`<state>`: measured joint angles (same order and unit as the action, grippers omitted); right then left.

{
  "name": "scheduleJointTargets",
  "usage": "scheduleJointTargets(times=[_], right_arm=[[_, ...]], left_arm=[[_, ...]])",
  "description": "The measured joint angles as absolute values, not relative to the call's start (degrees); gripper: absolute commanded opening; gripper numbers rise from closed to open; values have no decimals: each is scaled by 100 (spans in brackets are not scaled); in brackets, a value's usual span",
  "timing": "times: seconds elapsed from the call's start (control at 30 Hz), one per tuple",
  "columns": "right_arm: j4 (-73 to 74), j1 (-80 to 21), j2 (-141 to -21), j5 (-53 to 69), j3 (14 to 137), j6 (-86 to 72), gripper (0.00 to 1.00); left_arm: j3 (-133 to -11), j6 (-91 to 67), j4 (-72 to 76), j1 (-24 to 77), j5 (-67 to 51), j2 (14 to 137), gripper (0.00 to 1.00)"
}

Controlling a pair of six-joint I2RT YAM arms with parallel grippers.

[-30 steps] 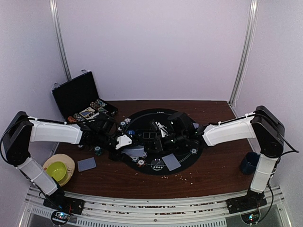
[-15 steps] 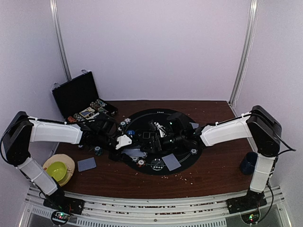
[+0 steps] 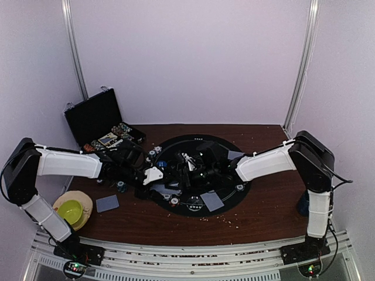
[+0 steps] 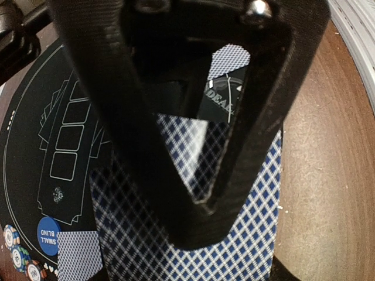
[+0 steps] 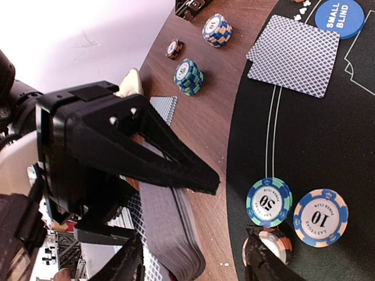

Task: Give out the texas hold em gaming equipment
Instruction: Pick up the poker card from the face-down deck piles.

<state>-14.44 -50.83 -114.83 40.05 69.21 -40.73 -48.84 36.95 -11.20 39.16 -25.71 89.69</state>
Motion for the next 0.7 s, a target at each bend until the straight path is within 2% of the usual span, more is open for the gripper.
scheduleJointTargets(times=[0.27, 0.6, 0.7], right_arm=[[-1354, -5083, -11531, 3992, 7024, -4056, 36], [-1321, -5068, -11340, 3940, 6768, -3922, 23], [-1315, -5059, -11220, 3909, 6650, -3900, 16]], left_arm=[[-4884, 3695, -1120, 3916, -2571, 8969, 52], [-4884, 3695, -1164, 3916, -2563, 9008, 52], [-4884, 3695, -1164, 3916, -2558, 9008, 52]])
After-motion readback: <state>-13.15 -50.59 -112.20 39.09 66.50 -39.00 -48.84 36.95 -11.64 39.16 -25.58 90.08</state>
